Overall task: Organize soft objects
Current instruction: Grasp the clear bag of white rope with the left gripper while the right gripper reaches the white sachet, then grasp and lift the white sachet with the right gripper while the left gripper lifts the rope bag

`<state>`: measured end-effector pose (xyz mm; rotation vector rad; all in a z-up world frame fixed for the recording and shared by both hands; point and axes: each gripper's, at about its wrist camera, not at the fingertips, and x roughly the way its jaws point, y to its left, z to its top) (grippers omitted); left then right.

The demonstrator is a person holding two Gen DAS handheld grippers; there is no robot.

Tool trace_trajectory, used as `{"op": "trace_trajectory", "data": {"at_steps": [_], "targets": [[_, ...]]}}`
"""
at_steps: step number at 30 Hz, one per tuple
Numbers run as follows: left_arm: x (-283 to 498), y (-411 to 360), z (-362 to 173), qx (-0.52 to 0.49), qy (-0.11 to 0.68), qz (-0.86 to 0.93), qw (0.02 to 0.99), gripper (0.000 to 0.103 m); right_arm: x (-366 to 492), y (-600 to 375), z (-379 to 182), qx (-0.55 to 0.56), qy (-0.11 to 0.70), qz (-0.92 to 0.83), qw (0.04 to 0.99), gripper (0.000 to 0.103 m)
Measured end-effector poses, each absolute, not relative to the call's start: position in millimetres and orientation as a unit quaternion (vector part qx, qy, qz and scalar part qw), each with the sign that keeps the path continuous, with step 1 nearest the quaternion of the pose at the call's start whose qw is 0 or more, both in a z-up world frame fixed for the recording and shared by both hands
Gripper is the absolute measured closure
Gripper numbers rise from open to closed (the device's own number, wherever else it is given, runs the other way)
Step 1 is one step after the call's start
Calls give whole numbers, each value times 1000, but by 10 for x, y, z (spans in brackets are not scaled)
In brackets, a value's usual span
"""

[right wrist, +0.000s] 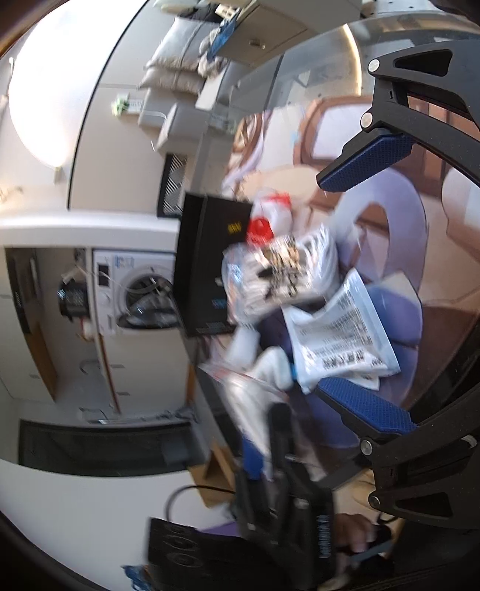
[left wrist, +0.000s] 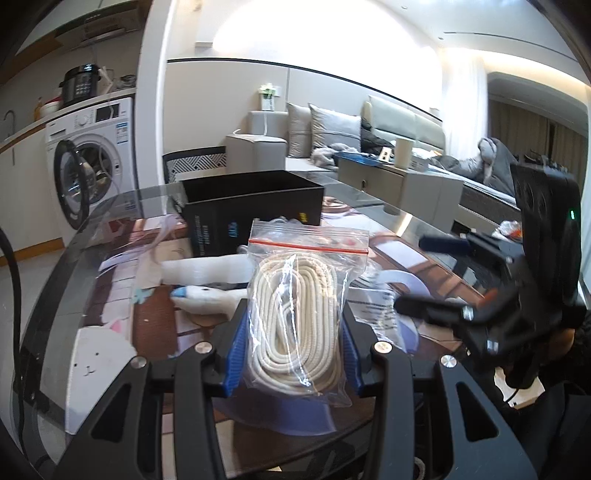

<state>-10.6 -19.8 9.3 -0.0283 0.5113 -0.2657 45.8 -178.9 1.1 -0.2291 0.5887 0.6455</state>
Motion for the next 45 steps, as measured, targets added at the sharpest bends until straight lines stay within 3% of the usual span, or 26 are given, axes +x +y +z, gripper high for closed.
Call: {"op": "trace_trajectory", "data": {"at_steps": [4,12,16,26,31,38,45], "targets": [[-105,-118,109,-20,249,-120,961,60,434,-1653,-71,-134,303,337,881,17],[-81,-37,121,-22,248,-111,962,60,395,-1482,-97,-160,301,377,861,18],[-85,-11,128,-25,247,-107,963,60,419,-1407,-92,-173,304,389,852,26],[-72,34,119,-33,250,-97,963,60,598,-1289,-156,-195,328,392,837,28],[-66,41,121,-33,250,-96,963,60,588,-1277,-198,-206,327,388,837,50],[-47,80,114,-39,248,-89,964,60,548,-1375,-135,-187,308,392,846,65],[-34,103,151,-51,243,-86,965,60,566,-1518,8,-156,294,390,858,68]]}}
